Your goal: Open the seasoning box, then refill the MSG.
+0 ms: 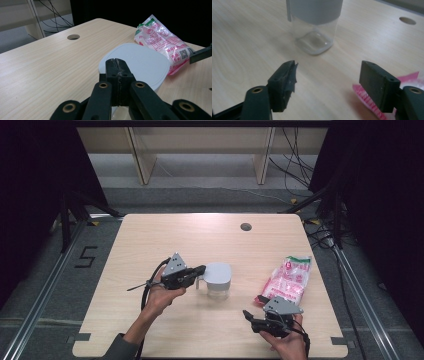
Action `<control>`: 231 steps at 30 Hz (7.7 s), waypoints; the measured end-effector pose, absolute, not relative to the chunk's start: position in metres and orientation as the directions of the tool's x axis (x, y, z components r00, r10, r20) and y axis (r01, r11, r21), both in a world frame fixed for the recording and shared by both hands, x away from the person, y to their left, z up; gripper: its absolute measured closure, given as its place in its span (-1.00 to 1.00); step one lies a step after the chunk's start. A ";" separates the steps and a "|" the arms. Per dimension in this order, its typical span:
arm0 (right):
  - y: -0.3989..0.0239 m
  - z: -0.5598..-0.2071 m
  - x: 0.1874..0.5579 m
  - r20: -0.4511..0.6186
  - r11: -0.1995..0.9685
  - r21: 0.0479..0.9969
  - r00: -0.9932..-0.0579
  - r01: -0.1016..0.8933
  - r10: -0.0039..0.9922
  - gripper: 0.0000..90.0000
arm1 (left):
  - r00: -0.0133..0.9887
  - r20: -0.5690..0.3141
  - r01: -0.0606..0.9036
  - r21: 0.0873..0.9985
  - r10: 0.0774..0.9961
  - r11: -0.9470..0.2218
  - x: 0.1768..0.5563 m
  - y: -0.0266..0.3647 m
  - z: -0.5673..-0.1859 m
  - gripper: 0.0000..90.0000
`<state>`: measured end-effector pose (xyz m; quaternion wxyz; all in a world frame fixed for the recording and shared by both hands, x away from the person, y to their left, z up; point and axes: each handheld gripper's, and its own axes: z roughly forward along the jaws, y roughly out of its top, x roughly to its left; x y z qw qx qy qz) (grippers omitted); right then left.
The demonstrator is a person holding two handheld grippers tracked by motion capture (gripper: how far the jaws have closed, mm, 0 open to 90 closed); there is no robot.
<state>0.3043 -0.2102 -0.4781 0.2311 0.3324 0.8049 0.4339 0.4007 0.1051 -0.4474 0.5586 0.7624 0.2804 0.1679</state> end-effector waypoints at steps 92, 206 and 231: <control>-0.108 -0.425 0.366 -0.194 0.427 0.899 -0.785 0.097 0.589 1.00 | 0.749 -0.076 0.334 0.901 0.658 -0.277 0.364 0.153 -0.476 -0.27; -0.348 -0.502 0.408 0.148 0.065 0.807 -0.307 0.587 0.940 -0.26 | 0.752 -0.111 0.380 0.878 0.650 -0.290 0.344 0.138 -0.494 -0.41; -0.349 -0.503 0.411 0.215 0.018 0.768 -0.284 0.640 0.935 0.90 | 0.759 -0.104 0.375 0.877 0.643 -0.301 0.344 0.138 -0.495 -0.41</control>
